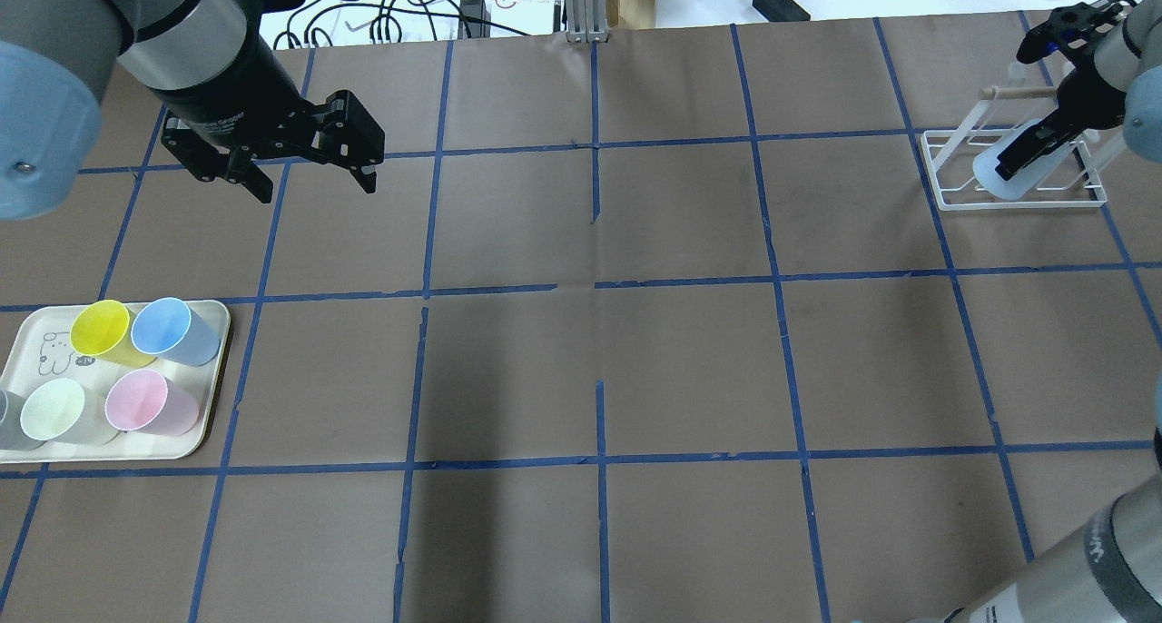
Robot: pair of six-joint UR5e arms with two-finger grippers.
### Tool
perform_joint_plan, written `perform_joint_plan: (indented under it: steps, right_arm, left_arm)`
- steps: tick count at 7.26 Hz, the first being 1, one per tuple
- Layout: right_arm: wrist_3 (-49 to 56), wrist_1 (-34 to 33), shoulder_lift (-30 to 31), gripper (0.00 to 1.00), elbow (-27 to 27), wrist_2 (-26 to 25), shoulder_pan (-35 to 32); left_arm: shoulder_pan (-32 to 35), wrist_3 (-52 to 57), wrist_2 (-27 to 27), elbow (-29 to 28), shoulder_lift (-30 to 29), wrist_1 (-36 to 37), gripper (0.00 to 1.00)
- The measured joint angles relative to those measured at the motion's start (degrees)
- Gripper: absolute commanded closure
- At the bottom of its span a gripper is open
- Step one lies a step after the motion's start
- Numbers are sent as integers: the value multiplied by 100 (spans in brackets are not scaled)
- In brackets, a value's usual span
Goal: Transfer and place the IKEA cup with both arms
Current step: 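Lower the right gripper around the upside-down light blue cup and close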
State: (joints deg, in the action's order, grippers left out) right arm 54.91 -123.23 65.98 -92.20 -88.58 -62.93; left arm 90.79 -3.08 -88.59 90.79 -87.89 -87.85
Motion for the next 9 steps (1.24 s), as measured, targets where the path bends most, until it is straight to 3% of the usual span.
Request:
perform_joint_plan:
  steps: [2, 3, 9]
  right_arm:
    - [9, 16, -18, 57, 0, -10, 1]
    - [10, 22, -9, 71, 0, -18, -1]
    - [9, 264, 143, 74, 200, -44, -17]
  left_arm:
    - [0, 0, 0, 0, 0, -2, 0]
    - [0, 0, 0, 3, 0, -3, 0]
    - [0, 0, 0, 0, 0, 4, 0]
